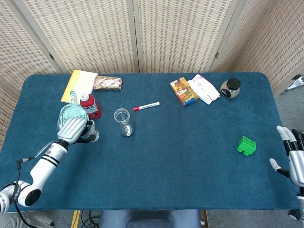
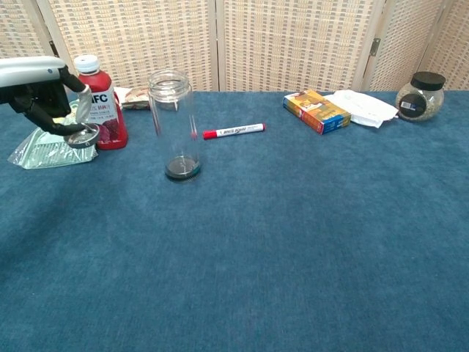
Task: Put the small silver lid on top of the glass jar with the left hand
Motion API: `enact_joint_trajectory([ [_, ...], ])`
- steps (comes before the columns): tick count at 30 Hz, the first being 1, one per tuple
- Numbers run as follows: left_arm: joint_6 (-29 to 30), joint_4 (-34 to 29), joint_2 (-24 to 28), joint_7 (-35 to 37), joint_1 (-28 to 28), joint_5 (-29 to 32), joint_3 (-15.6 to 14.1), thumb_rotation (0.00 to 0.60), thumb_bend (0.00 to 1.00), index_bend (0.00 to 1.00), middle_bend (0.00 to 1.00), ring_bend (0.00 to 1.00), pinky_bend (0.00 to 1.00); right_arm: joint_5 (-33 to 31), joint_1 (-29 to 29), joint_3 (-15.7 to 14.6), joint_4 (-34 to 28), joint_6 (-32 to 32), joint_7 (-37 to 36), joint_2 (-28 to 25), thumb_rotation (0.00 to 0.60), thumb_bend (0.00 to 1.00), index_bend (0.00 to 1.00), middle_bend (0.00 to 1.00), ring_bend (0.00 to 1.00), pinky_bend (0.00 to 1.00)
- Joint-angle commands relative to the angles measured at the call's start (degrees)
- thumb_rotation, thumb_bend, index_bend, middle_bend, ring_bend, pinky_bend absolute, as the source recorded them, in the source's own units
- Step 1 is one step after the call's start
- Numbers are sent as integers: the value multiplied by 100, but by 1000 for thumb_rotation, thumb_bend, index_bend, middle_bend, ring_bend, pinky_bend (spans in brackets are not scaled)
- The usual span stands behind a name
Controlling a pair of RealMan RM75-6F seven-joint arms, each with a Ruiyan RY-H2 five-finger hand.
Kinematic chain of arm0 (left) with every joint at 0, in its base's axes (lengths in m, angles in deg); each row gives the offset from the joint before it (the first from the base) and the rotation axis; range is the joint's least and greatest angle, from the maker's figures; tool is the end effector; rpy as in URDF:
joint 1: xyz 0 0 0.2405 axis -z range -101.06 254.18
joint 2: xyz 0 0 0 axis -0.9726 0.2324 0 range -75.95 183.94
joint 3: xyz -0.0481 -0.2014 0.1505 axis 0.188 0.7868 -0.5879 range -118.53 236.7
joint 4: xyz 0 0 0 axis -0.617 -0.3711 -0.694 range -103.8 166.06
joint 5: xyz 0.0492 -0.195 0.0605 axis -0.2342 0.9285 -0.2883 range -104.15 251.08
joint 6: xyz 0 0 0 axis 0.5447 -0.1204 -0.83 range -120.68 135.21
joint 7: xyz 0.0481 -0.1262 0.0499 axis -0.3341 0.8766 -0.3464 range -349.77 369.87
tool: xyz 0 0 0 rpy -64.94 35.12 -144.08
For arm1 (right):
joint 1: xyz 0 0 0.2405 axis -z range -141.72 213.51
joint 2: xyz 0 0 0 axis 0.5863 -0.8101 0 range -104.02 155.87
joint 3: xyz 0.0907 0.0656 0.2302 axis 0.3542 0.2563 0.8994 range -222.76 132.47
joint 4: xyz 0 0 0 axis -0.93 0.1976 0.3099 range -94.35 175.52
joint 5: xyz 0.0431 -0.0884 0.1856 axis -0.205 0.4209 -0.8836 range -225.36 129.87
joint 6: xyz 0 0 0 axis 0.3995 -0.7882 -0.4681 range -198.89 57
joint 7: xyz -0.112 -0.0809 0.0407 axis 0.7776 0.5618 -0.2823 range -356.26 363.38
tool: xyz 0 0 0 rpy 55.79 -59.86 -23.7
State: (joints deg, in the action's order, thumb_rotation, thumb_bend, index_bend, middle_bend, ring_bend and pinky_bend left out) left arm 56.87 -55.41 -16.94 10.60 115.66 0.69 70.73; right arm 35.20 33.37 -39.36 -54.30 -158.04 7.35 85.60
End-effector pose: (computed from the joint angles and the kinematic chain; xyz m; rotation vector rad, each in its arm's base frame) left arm -0.1913 0.3659 0.0822 -1.8116 -1.0010 -0.9548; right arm -0.3149 -0.1781 0.1945 1.3032 -0.8096 0.8337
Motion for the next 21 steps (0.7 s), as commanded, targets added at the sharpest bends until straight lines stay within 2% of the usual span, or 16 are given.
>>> enact_joint_trajectory([
  [1, -70, -152, 131, 166, 102, 86, 134, 600, 547, 644, 974, 911, 1000, -8, 2, -5, -6, 9, 11, 0, 600, 187, 64, 104, 57, 108],
  [21, -137, -352, 337, 712, 565, 310, 621, 600, 547, 650, 980, 916, 1000, -8, 57, -65, -75, 13, 67, -51, 600, 188, 64, 104, 57, 108],
])
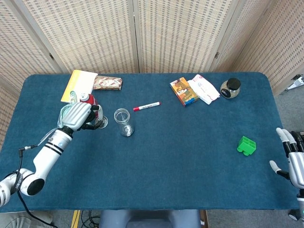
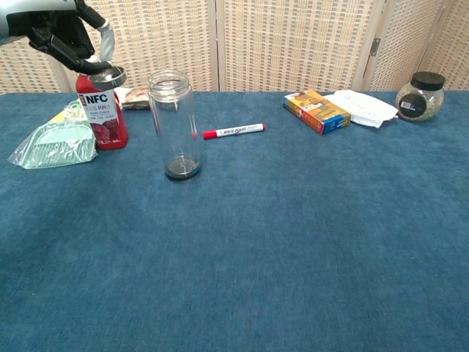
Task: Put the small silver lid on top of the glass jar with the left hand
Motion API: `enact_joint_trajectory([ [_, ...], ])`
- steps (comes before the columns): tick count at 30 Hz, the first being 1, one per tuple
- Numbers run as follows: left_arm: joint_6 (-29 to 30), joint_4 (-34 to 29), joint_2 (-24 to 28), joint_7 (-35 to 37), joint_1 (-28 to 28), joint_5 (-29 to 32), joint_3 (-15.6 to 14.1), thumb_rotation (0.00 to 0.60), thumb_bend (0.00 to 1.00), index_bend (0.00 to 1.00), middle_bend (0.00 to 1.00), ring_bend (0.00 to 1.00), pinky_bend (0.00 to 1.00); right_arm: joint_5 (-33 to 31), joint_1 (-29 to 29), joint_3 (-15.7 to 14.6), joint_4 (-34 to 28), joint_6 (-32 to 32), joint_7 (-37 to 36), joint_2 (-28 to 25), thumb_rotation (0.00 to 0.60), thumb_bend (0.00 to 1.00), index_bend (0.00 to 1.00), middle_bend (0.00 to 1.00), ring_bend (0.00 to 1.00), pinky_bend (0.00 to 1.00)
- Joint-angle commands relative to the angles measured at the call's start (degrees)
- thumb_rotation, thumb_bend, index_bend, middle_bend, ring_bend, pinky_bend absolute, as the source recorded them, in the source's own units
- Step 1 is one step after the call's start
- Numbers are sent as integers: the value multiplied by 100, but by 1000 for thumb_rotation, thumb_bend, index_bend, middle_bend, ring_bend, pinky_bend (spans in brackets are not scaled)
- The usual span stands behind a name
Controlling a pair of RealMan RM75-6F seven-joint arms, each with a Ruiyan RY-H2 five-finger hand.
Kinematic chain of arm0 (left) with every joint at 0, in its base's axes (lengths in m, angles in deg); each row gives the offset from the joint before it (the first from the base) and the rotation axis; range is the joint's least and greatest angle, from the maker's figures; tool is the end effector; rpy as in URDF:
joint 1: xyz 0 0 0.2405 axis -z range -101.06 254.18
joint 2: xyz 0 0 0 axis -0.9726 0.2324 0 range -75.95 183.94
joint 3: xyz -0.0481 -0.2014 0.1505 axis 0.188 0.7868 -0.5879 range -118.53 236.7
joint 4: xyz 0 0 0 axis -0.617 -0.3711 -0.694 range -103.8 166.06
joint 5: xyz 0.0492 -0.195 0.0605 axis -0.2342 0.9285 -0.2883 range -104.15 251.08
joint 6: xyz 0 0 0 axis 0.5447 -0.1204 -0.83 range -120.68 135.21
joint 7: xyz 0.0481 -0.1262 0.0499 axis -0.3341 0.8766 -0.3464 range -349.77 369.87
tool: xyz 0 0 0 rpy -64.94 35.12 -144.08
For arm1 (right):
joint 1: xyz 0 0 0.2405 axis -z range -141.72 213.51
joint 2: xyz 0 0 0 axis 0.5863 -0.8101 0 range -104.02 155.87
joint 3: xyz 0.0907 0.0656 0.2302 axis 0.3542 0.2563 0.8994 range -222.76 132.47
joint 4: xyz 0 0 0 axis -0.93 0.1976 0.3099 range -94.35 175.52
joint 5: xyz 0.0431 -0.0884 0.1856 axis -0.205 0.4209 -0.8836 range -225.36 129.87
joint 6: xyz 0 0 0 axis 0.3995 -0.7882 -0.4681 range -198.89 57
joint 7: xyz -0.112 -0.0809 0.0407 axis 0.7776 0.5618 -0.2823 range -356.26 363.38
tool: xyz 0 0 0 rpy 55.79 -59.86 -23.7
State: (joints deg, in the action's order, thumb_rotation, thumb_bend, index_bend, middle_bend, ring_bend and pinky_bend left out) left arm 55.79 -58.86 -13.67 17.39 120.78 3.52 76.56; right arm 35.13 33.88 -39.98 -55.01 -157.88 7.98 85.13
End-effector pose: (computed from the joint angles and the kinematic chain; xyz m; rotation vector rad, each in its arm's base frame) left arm -0.1339 0.3931 0.1106 -1.7621 -1.0543 -1.1751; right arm -0.3158 -0.1731 0.1940 1.3081 -0.8204 0.8117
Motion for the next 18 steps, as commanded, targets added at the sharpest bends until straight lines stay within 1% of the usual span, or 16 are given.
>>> enact_joint_trajectory([
  [1, -49, 4, 4, 31, 92, 36, 52, 600, 547, 650, 981, 916, 1000, -2, 10, -6, -8, -5, 7, -9, 600, 188, 64, 104, 57, 108],
  [8, -292, 137, -129, -36, 374, 180, 78, 600, 547, 653, 983, 916, 1000, -11, 15, -13, 5, 11, -7, 1, 600, 188, 64, 104, 58, 108],
  [18, -419, 415, -412, -217, 740, 382, 147, 600, 547, 653, 983, 916, 1000, -81, 26, -19, 82, 66, -46, 30, 600, 188, 64, 104, 57, 108],
])
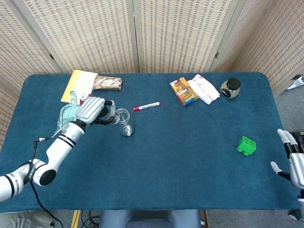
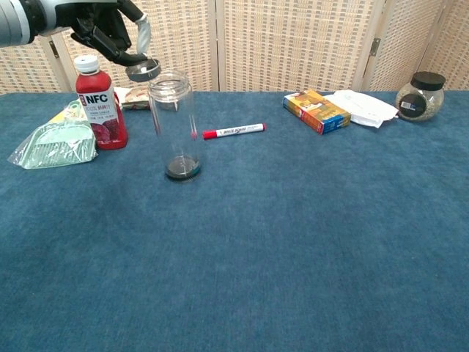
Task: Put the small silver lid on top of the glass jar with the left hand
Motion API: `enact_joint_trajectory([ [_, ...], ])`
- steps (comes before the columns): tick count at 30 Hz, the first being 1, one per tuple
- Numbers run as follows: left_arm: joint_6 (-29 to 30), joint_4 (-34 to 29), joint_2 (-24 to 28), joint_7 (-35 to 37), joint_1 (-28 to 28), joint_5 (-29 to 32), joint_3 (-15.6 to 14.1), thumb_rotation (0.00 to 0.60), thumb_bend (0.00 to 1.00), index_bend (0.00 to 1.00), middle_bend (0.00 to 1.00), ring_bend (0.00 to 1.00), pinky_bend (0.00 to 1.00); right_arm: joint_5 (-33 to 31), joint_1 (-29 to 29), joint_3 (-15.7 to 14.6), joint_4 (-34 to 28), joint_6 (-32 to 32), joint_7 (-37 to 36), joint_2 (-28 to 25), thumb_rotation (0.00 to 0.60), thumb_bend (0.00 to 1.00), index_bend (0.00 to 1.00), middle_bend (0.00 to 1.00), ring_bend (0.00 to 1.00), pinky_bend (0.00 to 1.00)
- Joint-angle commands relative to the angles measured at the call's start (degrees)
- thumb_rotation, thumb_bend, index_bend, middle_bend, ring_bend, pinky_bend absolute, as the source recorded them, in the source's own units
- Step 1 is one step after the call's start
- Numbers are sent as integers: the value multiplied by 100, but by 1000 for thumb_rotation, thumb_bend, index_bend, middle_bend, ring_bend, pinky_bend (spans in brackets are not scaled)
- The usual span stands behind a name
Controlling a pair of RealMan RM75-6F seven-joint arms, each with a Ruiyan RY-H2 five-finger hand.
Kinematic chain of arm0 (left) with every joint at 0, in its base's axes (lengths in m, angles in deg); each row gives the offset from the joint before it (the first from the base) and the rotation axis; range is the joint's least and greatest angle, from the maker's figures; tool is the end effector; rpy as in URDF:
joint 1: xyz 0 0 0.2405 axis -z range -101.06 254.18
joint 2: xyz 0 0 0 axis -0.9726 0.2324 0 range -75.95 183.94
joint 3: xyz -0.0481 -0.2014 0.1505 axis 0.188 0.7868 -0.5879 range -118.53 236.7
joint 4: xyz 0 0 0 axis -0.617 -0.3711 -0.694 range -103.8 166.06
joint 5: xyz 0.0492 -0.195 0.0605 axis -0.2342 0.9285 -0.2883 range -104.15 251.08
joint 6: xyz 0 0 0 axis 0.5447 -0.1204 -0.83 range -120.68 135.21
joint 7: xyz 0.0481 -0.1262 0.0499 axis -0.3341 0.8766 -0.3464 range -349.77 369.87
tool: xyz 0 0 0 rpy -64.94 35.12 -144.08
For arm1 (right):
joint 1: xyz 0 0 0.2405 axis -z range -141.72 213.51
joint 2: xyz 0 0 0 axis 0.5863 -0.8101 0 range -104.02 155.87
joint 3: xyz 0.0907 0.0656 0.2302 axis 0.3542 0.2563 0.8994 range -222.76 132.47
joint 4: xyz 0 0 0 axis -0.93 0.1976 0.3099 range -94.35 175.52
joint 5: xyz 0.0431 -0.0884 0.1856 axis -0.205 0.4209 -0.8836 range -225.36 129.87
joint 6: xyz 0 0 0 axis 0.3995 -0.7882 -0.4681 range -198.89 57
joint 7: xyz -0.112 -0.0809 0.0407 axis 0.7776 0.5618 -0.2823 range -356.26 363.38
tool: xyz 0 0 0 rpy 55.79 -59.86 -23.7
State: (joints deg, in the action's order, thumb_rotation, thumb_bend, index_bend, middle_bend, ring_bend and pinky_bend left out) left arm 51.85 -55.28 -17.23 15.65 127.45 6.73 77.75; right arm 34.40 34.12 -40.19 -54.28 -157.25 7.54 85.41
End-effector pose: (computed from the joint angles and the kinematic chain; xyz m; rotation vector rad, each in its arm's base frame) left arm -0.0967 0.4154 0.0926 -1.8259 -1.0367 -1.1856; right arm -0.3214 -0.1710 0.1926 1.3017 -0.8385 0.7934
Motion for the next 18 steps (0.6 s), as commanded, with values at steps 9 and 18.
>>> enact_joint_trajectory([
  [9, -225, 214, -194, -150, 316, 275, 4, 600, 547, 651, 983, 916, 1000, 86, -53, -75, 58, 150, 9, -8, 600, 188, 64, 104, 58, 108],
  [18, -221, 370, -331, -170, 452, 361, 12, 600, 547, 651, 983, 916, 1000, 363, -86, -232, 107, 202, 109, 84, 600, 188, 64, 104, 58, 108],
])
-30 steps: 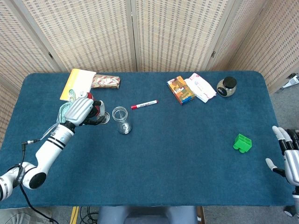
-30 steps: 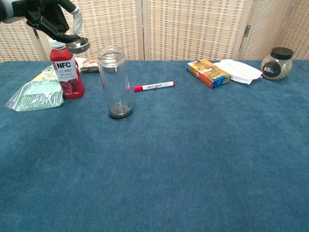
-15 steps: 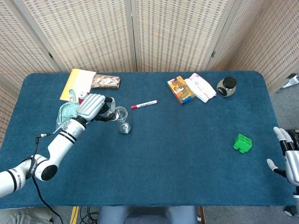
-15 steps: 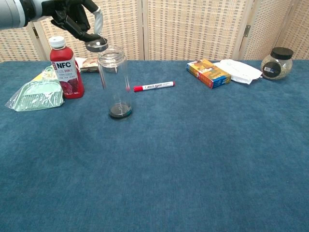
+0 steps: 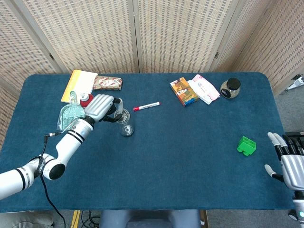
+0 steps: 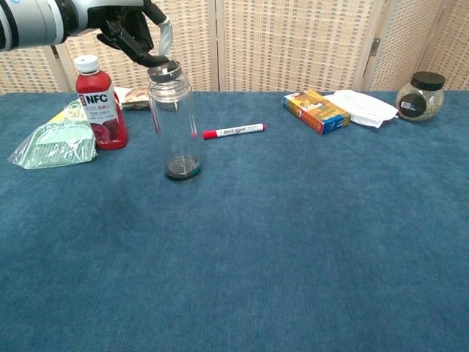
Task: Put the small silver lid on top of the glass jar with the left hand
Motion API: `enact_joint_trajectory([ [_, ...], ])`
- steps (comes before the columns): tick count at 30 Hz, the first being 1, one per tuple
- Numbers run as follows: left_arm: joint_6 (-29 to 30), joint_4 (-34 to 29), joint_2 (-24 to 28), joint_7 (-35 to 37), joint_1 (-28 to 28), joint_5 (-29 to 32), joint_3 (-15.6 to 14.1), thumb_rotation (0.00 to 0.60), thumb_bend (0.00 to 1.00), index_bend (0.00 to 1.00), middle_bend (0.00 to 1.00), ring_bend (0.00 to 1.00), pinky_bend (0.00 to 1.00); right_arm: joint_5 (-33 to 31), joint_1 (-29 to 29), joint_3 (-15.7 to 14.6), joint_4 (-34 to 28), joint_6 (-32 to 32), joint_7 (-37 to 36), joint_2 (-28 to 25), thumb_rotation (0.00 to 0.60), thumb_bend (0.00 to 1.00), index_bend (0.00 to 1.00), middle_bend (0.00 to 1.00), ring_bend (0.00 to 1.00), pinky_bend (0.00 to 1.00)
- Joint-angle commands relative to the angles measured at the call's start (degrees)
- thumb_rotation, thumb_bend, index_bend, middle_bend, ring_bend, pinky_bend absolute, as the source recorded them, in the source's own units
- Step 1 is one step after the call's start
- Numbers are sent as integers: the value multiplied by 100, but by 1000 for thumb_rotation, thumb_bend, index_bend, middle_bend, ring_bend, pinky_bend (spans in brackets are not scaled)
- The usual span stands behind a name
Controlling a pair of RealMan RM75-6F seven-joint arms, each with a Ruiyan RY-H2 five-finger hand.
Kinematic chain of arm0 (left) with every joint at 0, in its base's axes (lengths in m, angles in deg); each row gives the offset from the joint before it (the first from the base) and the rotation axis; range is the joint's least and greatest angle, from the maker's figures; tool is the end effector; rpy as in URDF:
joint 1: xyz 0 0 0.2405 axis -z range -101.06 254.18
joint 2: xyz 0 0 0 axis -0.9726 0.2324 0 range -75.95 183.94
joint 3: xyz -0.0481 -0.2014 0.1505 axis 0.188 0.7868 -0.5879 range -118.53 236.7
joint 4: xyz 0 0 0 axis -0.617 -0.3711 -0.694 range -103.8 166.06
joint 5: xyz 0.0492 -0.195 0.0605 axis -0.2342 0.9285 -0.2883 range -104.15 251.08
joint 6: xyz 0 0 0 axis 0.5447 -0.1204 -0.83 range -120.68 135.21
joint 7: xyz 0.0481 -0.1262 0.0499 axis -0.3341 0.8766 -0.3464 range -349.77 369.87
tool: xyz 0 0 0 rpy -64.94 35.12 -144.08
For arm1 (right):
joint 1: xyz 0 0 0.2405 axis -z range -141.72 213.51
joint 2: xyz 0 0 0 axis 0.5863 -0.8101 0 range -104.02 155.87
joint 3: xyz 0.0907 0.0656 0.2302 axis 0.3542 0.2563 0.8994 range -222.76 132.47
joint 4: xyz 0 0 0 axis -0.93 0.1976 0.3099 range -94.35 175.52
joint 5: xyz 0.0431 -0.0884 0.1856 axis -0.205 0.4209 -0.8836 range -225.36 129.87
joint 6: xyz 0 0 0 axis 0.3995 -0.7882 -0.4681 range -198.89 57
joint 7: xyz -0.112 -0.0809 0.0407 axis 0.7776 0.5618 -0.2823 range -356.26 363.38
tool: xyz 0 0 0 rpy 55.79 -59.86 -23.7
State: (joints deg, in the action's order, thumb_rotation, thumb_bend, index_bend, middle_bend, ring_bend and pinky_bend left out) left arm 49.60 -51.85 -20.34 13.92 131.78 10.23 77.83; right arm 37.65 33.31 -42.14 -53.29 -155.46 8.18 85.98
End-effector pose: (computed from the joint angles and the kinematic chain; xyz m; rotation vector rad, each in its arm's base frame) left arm -0.0775 0.4293 0.0771 -1.8491 -1.0410 -1.1727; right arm -0.3193 -0.1691 0.1791 1.3976 -0.8409 0.7761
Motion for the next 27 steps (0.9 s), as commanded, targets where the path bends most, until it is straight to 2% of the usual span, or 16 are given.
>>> enact_joint_trajectory([
  [1, 7, 53, -35, 4, 33, 19, 4, 600, 547, 651, 983, 916, 1000, 58, -6, -55, 1, 31, 67, 41, 600, 188, 64, 104, 57, 108],
  [18, -135, 386, -175, -96, 201, 270, -68, 600, 546, 648, 983, 916, 1000, 19, 9, -69, 49, 37, 37, 109, 600, 188, 64, 104, 58, 108],
  [27, -113, 346, -146, -179, 214, 323, -108, 600, 547, 627, 983, 916, 1000, -7, 4, -54, 64, 43, 14, 103, 600, 188, 64, 104, 57, 108],
])
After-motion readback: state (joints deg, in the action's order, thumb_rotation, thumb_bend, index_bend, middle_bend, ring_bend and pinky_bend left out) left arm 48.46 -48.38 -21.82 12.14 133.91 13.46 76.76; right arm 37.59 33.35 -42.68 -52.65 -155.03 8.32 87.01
